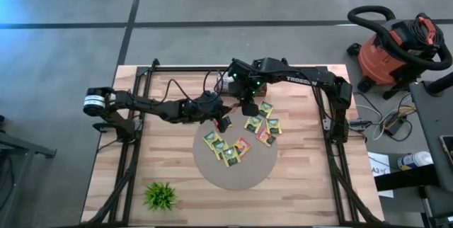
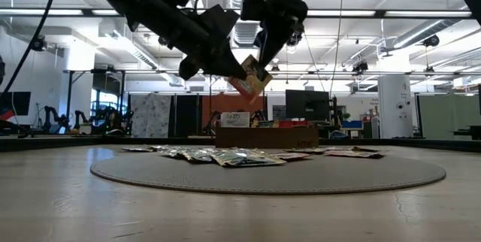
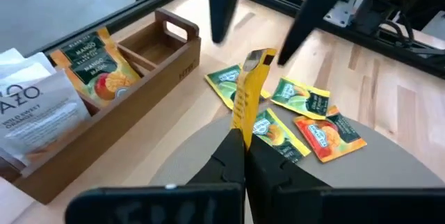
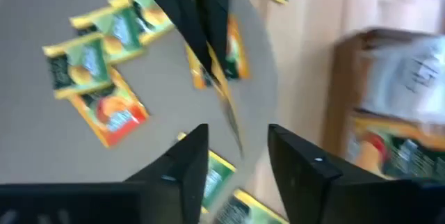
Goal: Pick & Place Tea
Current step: Put the orange tea bag into the middle section of the wooden organizer
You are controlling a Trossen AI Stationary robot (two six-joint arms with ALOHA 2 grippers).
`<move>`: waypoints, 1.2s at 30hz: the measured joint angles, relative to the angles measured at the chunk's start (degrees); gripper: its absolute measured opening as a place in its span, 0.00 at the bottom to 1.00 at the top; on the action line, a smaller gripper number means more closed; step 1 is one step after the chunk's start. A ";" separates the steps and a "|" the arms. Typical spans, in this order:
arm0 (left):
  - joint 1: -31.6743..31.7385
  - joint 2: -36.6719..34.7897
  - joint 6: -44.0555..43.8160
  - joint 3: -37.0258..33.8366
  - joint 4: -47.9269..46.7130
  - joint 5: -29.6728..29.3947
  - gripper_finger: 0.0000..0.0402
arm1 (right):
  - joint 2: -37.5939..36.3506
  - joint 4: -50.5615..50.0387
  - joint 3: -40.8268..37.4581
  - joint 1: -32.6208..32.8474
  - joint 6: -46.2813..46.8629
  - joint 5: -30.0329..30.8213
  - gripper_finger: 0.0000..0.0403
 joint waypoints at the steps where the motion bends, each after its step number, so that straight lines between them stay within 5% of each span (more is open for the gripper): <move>1: 0.02 0.00 0.05 0.00 0.29 -0.06 0.00 | -0.09 -0.13 0.02 -0.14 -0.22 0.26 0.40; 12: 0.02 0.00 1.18 -0.04 3.57 -0.12 0.00 | 0.38 0.09 -1.32 -1.60 -1.39 0.13 0.47; 27: 0.26 0.04 3.13 -0.06 4.99 -0.30 0.00 | 0.38 0.87 -2.23 -2.81 -3.48 0.02 0.04; 36: 0.47 1.08 0.20 -0.11 -0.61 -3.43 0.01 | 0.34 -3.41 -2.23 -2.83 -3.15 1.92 0.02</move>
